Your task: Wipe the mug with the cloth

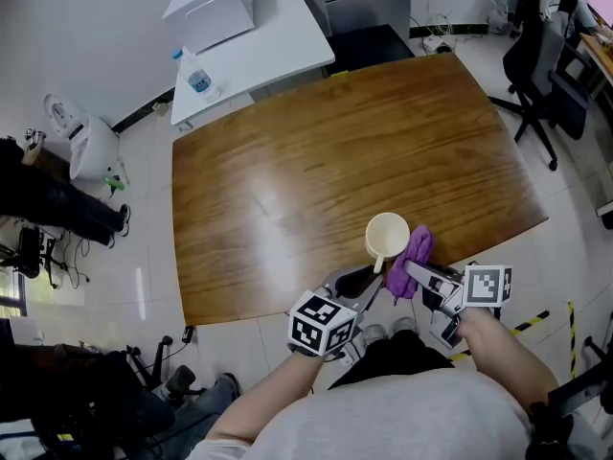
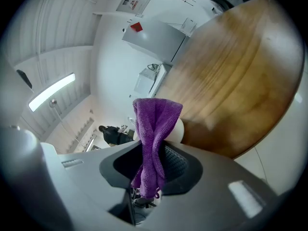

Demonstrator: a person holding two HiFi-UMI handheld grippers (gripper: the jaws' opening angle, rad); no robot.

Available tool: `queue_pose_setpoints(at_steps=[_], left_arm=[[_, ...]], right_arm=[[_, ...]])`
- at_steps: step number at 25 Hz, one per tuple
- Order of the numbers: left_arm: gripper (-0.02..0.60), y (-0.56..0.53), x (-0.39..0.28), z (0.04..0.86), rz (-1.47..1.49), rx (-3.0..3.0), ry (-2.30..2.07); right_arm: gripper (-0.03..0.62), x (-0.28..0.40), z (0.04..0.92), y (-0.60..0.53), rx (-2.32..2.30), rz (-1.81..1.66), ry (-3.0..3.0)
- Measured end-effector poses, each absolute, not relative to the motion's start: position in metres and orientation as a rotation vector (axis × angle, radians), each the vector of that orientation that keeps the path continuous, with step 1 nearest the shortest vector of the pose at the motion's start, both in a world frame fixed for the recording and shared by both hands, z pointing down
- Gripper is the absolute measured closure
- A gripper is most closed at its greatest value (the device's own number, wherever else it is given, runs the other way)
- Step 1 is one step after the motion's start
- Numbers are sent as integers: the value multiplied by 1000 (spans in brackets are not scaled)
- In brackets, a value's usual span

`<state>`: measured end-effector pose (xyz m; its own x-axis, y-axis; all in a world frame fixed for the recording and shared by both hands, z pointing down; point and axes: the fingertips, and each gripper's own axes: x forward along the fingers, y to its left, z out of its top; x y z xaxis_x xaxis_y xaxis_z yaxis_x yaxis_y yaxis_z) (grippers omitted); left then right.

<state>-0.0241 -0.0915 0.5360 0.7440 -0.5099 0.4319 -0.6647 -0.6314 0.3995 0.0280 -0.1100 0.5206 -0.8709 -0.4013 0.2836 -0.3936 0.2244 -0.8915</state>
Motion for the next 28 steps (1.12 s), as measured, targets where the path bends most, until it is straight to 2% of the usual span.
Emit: queue_pose_setpoints(at_steps=[8, 15, 21, 25, 28], left_arm=[[514, -95, -32, 539, 374, 2401, -899], [512, -93, -34, 535, 351, 2426, -883], [449, -94, -47, 520, 252, 2439, -921], [456, -76, -48, 472, 140, 2502, -983], [498, -47, -45, 429, 87, 2590, -1046]], right_arm=[[488, 27, 570, -109, -915, -1813, 2610], [488, 28, 564, -107, -956, -1763, 2663], [488, 48, 515, -103, -969, -1526, 2755], [488, 67, 452, -83, -866, -1237, 2909], [488, 73, 409, -56, -754, -1037, 3002]])
